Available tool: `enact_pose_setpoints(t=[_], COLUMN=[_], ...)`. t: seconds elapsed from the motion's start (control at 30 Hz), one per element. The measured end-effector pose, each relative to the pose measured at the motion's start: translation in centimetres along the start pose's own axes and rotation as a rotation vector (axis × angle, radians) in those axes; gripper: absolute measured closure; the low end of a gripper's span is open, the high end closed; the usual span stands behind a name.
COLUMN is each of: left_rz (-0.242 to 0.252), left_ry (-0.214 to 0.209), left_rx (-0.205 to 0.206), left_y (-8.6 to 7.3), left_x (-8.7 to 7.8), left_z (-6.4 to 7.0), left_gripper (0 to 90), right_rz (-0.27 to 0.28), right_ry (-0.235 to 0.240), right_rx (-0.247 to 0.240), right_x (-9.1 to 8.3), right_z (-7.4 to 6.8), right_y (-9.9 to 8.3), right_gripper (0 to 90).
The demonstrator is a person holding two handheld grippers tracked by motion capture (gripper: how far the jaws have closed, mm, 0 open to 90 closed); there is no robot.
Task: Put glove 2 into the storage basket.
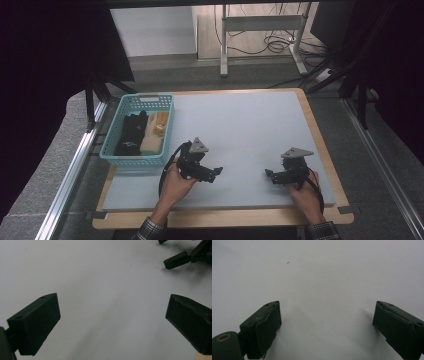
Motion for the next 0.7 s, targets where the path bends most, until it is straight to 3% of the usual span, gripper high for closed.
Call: enact_pose_setpoints(t=[0.27, 0.7], left_rz=[-0.002, -0.063], left_ry=[-0.006, 0.016], left_rx=[-0.003, 0.030], left_y=[-1.6, -4.3], left_x=[1.3, 3.1], left_z=[0.5, 1.1], left_gripper=[0.0, 0.0], right_rz=[0.000, 0.000], right_ry=[0.000, -0.001], right_rx=[0.000, 0.000], right_x=[0.0, 0.0], right_z=[0.0, 0.0], right_y=[0.0, 0.0], right_gripper=[7.8, 7.8])
Point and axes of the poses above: each handheld gripper's, and its own axes: x roughly forward along the jaws, y roughly out of its top, z roughly to its right, the point moved 10 cm from there along x, roughly forward along the jaws, and after that the axes turned 2 degrees about x, right-handed, at the moved point
